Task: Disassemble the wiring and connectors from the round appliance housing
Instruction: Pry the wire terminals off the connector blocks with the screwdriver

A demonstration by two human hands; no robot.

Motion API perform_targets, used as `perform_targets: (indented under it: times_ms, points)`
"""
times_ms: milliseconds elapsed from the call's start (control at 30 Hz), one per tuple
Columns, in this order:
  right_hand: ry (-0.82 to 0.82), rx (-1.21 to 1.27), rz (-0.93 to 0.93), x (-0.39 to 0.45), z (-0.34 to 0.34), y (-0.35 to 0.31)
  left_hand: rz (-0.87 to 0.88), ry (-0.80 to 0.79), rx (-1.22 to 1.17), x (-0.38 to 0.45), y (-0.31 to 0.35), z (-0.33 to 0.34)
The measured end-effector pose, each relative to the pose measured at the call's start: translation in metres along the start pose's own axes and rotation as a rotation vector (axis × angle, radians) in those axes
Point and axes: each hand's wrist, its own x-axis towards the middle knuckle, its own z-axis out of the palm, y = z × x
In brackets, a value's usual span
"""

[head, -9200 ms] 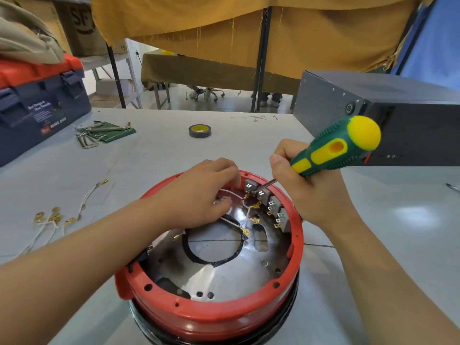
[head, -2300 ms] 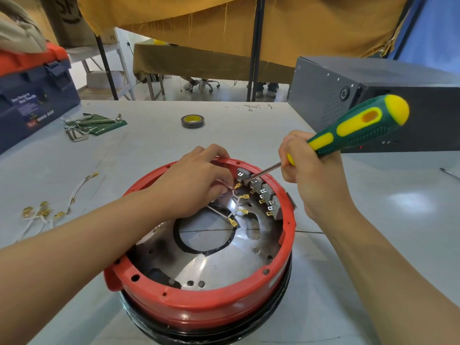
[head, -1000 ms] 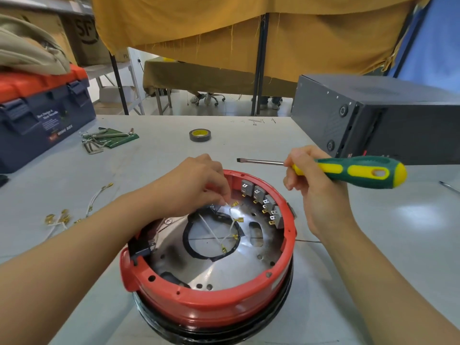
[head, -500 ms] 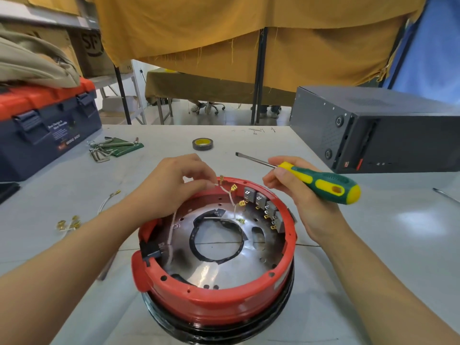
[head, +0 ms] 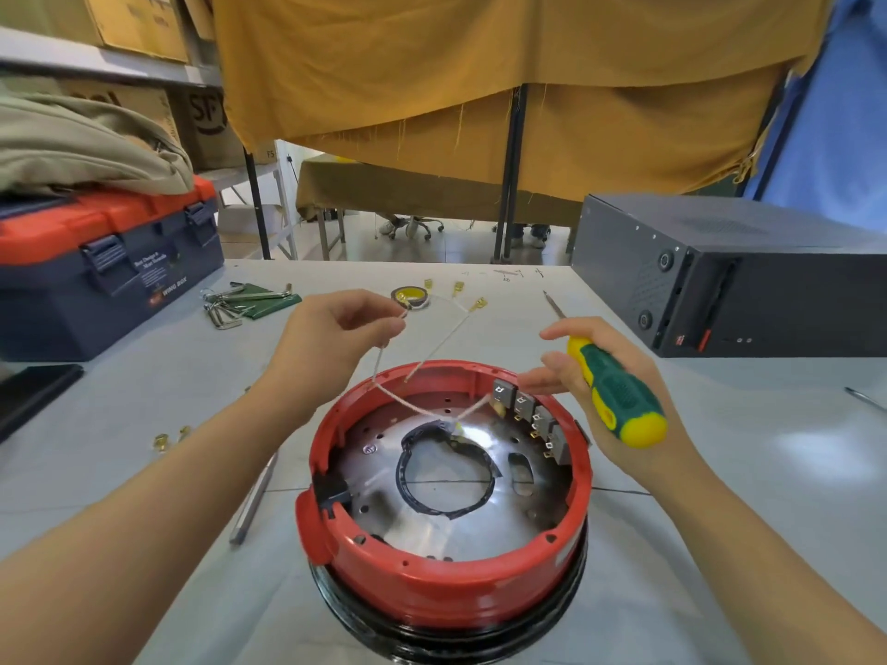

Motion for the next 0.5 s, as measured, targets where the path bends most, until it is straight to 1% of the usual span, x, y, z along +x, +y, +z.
perform_targets:
  times_ms: [100, 233, 400, 500]
  points:
    - [-0.061, -0.123, -0.007, -0.006, -0.001, 0.003, -0.102, 0.004, -0.033, -0.004, -0.006, -0.006]
    - [-0.192, -0.167, 0.098, -0.017, 0.007, 0.011, -0.202, 0.001, -0.031, -0.013, -0.014, -0.024]
    - [-0.185, -0.212, 0.129, -0.016, 0.014, 0.016, -0.325, 0.053, -0.121, -0.025, -0.029, -0.058]
    - [-0.197, -0.195, 0.139, -0.015, 0.016, 0.015, -0.393, 0.103, -0.145, -0.035, -0.040, -0.086]
